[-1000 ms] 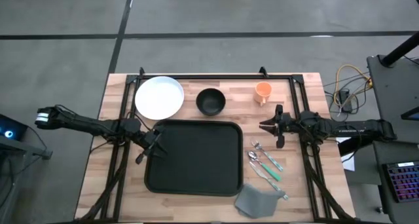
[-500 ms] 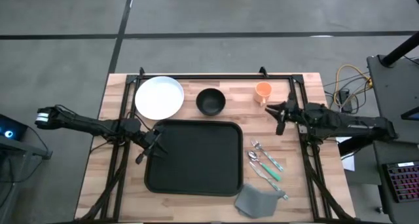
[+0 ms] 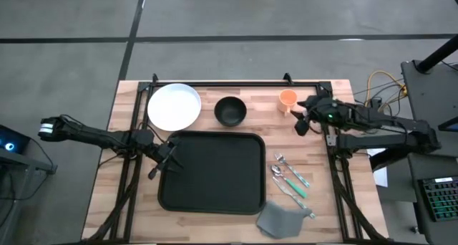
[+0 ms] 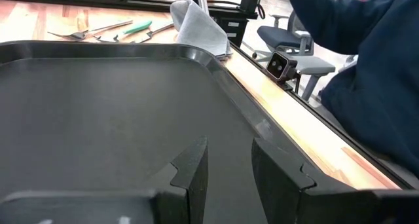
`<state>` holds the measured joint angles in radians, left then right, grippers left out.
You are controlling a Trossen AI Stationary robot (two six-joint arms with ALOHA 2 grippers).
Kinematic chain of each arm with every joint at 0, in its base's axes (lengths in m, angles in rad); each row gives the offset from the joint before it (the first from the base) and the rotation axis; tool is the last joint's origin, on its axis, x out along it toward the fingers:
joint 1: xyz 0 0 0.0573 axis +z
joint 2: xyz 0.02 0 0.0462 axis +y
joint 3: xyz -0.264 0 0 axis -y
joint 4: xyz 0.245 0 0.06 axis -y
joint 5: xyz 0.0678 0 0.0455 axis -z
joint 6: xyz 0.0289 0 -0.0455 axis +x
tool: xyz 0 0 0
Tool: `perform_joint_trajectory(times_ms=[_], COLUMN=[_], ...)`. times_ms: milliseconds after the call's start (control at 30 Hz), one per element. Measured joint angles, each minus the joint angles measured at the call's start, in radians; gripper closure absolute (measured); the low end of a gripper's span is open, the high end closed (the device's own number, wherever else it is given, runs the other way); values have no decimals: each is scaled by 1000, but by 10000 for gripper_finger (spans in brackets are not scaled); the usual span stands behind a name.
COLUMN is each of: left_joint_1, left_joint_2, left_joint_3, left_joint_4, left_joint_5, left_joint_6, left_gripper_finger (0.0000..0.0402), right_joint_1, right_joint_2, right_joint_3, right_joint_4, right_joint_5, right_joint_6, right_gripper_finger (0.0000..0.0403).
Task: Set up tray
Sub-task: Put the yellow mug on the black serving tray
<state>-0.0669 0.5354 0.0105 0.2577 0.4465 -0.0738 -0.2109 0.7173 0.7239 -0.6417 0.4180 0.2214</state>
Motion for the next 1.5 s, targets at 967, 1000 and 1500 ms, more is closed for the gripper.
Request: perform_joint_trajectory(times_ms=[967,1000,1500], left_joint_1=[0,0,0], left_joint_2=[0,0,0], left_joint_3=[0,0,0], left_joint_4=[0,0,0], left_joint_5=[0,0,0], left_joint_6=[0,0,0], left_gripper_finger=[303,303,303], right_joint_1=[-529,-529,-525], right_joint_2=[691,700,721], right_joint_3=[232,232,214], right_joint_4=[-15,-19,-83], right_joint_5=[-438,-437,-404], right_joint_6=[-278,-278,-318], right_gripper_finger=[172,172,196])
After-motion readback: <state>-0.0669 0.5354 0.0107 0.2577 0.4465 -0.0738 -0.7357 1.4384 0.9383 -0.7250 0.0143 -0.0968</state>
